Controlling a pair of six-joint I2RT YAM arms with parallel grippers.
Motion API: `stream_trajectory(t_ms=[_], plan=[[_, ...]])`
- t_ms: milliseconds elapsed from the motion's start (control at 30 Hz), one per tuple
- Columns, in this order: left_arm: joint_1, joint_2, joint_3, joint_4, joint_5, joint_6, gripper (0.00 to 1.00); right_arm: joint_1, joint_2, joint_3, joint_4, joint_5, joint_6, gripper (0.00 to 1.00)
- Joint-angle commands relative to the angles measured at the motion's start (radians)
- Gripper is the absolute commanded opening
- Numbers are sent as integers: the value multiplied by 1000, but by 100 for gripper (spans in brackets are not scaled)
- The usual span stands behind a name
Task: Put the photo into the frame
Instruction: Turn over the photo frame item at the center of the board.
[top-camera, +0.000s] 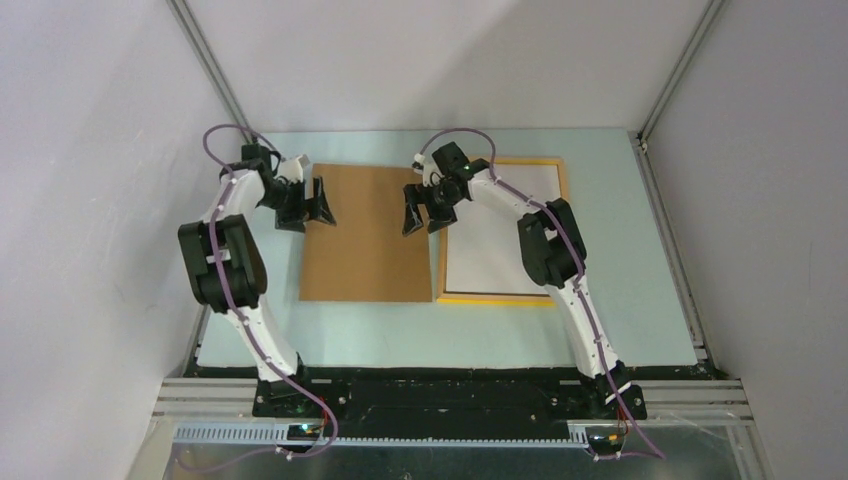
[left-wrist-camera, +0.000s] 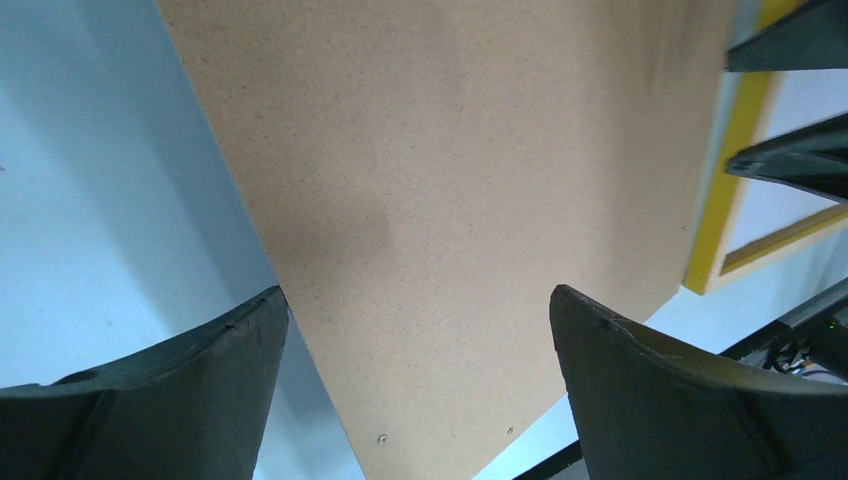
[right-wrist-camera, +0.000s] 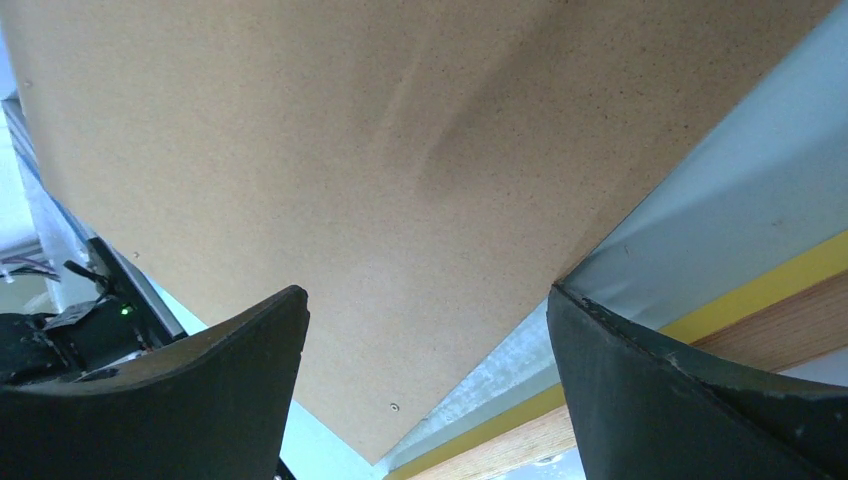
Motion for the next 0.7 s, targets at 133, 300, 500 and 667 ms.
stream_trajectory(t_ms=[133, 300, 500, 667], plan=[[-81, -163, 1, -22, 437, -33, 99, 27, 45, -45, 110, -255, 30, 91], [-90, -205, -3, -22, 473, -37, 99, 19, 68, -43, 131, -334, 25, 91], [-101, -257, -10, -22, 490, -58, 99, 9, 83, -55, 163, -446, 29, 90], [-116, -278, -8, -23, 473, -72, 97, 7, 90, -66, 196, -480, 46, 90]])
